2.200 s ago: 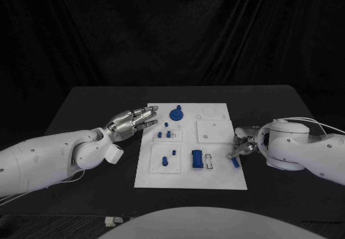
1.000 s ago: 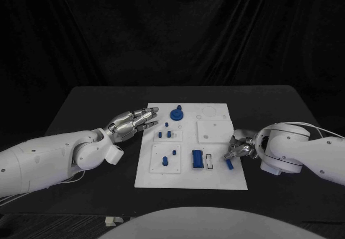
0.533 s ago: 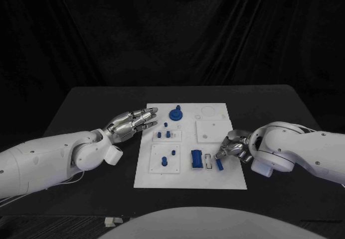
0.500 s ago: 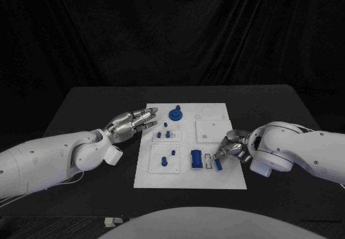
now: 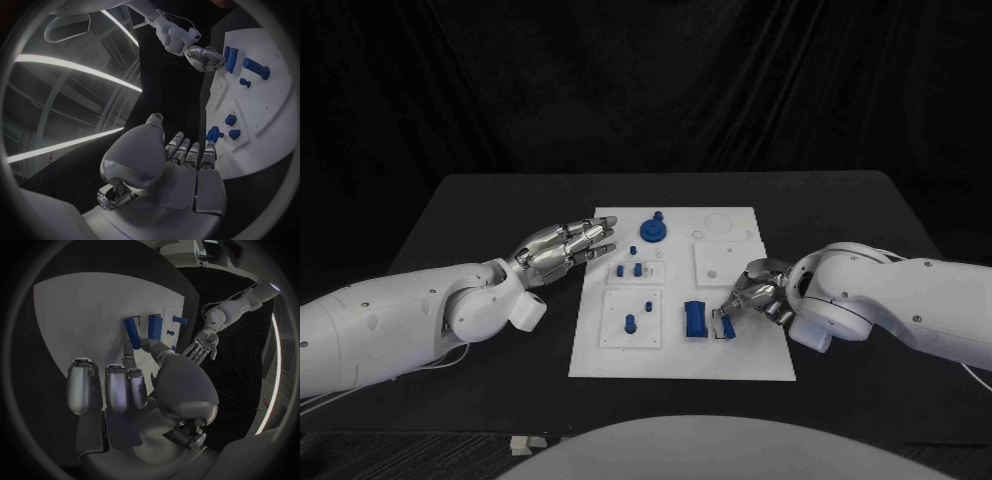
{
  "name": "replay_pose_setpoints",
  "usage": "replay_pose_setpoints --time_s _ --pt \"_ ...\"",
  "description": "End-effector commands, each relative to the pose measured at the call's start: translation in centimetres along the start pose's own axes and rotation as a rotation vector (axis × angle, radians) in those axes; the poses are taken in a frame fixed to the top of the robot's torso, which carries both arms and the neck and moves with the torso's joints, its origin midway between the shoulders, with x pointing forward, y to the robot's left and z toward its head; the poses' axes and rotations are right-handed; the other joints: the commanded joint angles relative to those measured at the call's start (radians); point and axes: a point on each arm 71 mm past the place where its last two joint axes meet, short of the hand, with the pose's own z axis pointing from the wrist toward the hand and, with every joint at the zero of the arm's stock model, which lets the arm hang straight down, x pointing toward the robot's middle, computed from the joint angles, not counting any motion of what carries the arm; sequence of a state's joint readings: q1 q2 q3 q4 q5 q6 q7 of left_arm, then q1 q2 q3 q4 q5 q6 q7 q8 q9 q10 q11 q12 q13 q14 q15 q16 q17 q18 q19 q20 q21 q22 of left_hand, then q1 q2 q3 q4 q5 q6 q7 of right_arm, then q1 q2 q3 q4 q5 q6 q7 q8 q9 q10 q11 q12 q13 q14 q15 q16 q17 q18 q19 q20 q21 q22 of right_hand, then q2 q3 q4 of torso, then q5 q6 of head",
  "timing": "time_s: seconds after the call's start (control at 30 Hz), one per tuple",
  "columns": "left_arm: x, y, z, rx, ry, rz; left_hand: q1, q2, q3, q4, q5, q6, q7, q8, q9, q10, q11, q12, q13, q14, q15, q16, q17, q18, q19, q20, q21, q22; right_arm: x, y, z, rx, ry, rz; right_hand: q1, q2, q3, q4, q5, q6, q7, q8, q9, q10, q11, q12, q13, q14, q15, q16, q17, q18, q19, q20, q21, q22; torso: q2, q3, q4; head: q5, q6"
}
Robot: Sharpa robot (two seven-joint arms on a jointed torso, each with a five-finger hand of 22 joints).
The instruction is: Assemble the parts on the task board
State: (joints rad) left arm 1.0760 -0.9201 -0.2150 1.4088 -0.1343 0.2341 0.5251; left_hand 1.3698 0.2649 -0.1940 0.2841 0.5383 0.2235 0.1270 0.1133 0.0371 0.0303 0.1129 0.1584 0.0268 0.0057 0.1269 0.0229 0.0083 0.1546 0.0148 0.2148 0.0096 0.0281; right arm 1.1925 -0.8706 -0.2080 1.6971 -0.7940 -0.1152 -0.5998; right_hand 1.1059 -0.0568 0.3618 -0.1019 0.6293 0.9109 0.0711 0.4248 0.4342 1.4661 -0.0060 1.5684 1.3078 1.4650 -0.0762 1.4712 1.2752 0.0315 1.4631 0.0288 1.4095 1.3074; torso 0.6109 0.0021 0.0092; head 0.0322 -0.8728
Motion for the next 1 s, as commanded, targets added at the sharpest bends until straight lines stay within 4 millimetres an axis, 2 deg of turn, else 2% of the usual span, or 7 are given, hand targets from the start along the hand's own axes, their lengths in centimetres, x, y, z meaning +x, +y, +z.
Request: replay_pose_setpoints --time_s 0.03,0.37,0.57,0.73,0.9,0.93,1.0 --pt "0.18 -0.02 0.05 0.011 0.011 -0.012 0.013 0.001 0.008 0.0 0.004 0.001 0.008 0.004 0.001 0.003 0.007 0.004 0.002 0.006 0.0 0.005 0.001 0.009 0.002 0.005 0.003 0.001 0.07 -0.07 0.16 0.005 -0.011 0.029 -0.008 0.006 0.024 -0.011 -0.013 -0.012 0.0 0.005 0.002 0.105 -0.001 0.002 0.263 0.055 0.002 -0.006 -0.004 0.011 0.036 0.006 -0.009 0.206 0.0 0.0 0.0006 -0.001 0.0" --pt "0.25 0.04 0.14 0.005 0.015 -0.014 0.013 0.001 0.008 0.0 0.004 0.002 0.009 0.005 0.002 0.004 0.007 0.005 0.002 0.006 0.001 0.006 0.001 0.009 0.001 0.005 0.002 0.0 0.43 -0.02 0.38 0.009 0.001 0.024 -0.038 0.012 0.022 0.023 -0.085 -0.032 0.002 0.008 -0.003 0.105 0.001 0.002 0.263 0.054 0.004 -0.009 -0.011 0.013 0.033 0.009 -0.018 0.203 0.0 0.0001 -0.0004 -0.001 0.0" --pt "0.3 0.09 0.19 0.001 0.019 -0.016 0.014 0.001 0.008 0.0 0.005 0.003 0.01 0.006 0.002 0.004 0.007 0.005 0.002 0.006 0.001 0.006 0.001 0.009 0.001 0.005 0.002 0.0 0.74 0.28 0.52 0.005 0.01 0.019 -0.057 0.012 0.016 0.047 -0.157 -0.035 0.001 0.012 -0.008 0.105 0.0 0.002 0.263 0.054 0.004 -0.01 -0.014 0.014 0.032 0.009 -0.02 0.203 0.001 0.0002 -0.0011 -0.001 0.0" --pt "0.34 0.11 0.23 -0.001 0.022 -0.017 0.015 0.001 0.01 -0.001 0.007 0.002 0.011 0.006 0.002 0.004 0.008 0.006 0.001 0.006 0.001 0.006 0.001 0.009 0.001 0.006 0.002 0.0 0.86 0.47 0.63 0.003 0.013 0.016 -0.058 0.016 0.017 0.053 -0.17 -0.027 -0.002 0.019 -0.008 0.105 -0.002 0.002 0.263 0.055 0.002 -0.009 -0.013 0.014 0.033 0.008 -0.021 0.203 0.0 0.0001 -0.0008 0.002 0.0" --pt "0.36 0.13 0.22 -0.003 0.023 -0.018 0.028 0.002 0.018 -0.01 0.023 0.003 0.013 0.008 0.002 0.003 0.01 0.008 0.001 0.006 0.003 0.006 0.001 0.008 0.001 0.007 0.002 0.0 0.9 0.48 0.74 0.007 0.022 0.009 -0.067 0.014 0.009 0.071 -0.24 -0.024 -0.006 0.029 -0.009 0.105 -0.006 0.002 0.263 0.055 -0.001 -0.01 -0.015 0.014 0.032 0.005 -0.024 0.202 0.0 0.0001 -0.0005 0.004 0.0" --pt "0.35 0.13 0.21 -0.004 0.023 -0.018 0.032 0.001 0.021 -0.014 0.029 0.002 0.013 0.009 0.002 0.003 0.01 0.009 0.001 0.006 0.003 0.007 0.001 0.008 0.001 0.007 0.002 0.0 0.91 0.47 0.75 0.008 0.024 0.007 -0.076 0.013 0.001 0.081 -0.281 -0.025 -0.006 0.031 -0.01 0.105 -0.006 0.002 0.263 0.054 -0.001 -0.01 -0.016 0.015 0.032 0.005 -0.025 0.202 0.0 0.0001 -0.0004 0.005 0.0" --pt "0.35 0.13 0.19 -0.005 0.023 -0.018 0.034 0.0 0.023 -0.016 0.033 0.002 0.013 0.009 0.002 0.003 0.01 0.009 0.001 0.006 0.003 0.007 0.001 0.008 0.002 0.008 0.002 0.0 0.93 0.47 0.77 0.009 0.028 0.005 -0.079 0.012 -0.004 0.085 -0.31 -0.027 -0.006 0.032 -0.011 0.105 -0.006 0.002 0.263 0.054 -0.001 -0.01 -0.017 0.015 0.032 0.004 -0.025 0.202 0.001 -0.0001 0.0 0.004 0.0"
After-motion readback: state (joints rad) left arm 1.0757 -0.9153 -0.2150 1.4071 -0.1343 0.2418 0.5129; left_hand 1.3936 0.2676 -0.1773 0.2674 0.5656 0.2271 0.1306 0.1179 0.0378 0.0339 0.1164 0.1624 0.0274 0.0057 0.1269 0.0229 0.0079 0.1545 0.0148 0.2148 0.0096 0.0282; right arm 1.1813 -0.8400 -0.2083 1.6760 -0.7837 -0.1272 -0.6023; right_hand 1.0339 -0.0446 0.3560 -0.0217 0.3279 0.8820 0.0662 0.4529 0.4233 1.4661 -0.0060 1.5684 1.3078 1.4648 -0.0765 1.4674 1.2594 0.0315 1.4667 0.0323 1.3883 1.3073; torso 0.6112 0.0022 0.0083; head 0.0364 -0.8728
